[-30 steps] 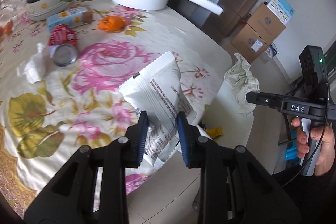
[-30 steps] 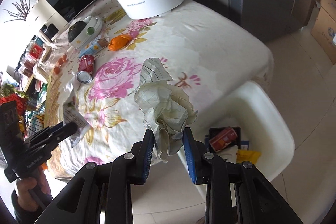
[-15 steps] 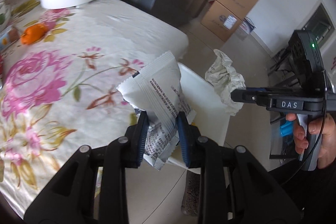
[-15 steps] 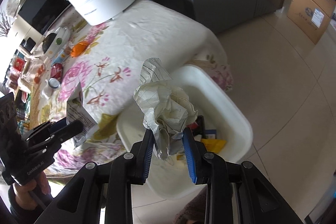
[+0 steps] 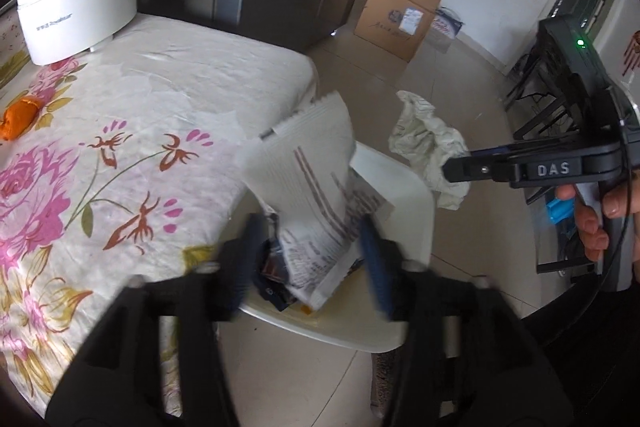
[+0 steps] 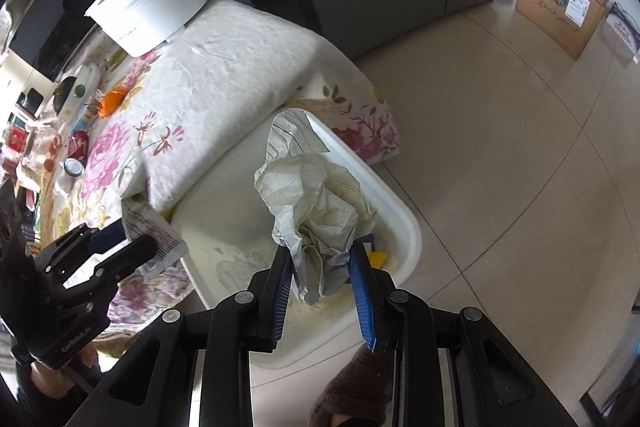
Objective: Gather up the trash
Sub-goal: 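Open the left tool to drop the paper while the right tool drops the plastic bag, then reach the left tool to the white tissue on the table and grasp it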
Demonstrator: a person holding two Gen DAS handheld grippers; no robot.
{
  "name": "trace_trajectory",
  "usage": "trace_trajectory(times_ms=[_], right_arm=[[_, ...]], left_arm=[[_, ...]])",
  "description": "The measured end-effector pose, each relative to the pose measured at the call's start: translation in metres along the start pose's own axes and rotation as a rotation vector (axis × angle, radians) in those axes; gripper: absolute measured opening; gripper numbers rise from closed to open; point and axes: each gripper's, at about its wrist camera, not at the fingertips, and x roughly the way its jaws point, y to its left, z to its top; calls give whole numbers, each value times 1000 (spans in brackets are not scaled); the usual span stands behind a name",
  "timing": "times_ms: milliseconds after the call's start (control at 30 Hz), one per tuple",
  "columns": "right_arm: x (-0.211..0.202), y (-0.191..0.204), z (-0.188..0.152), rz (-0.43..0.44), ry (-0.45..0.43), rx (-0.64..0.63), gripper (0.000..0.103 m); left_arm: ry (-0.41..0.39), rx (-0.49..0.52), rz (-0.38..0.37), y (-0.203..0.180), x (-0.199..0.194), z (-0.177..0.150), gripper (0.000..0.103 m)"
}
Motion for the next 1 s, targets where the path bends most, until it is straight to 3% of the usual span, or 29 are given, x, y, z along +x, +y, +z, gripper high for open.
trace_trajectory(times_ms=[67, 267, 500, 600, 633, 700, 1000], right_arm=[[0, -1, 0, -2, 0, 2, 30], [4, 2, -1, -9, 7, 1, 30], [7, 9, 0, -8, 16, -11, 32], [6, 12, 0, -5, 11, 6, 45], [6, 13, 1, -5, 11, 9, 62], [4, 15, 2, 0, -4, 16, 79], [8, 32, 7, 0, 4, -2, 79]], left_arm=[[-13, -6, 34, 1, -2, 1, 82], [-5, -13, 146, 11, -10, 0, 94], [9, -42, 190, 23, -17, -5, 95], [15, -49, 200, 27, -20, -7, 95], [16, -52, 203, 29, -21, -8, 95], [15, -61, 207, 32, -25, -10, 95], [18, -93, 234, 49, -40, -17, 95]])
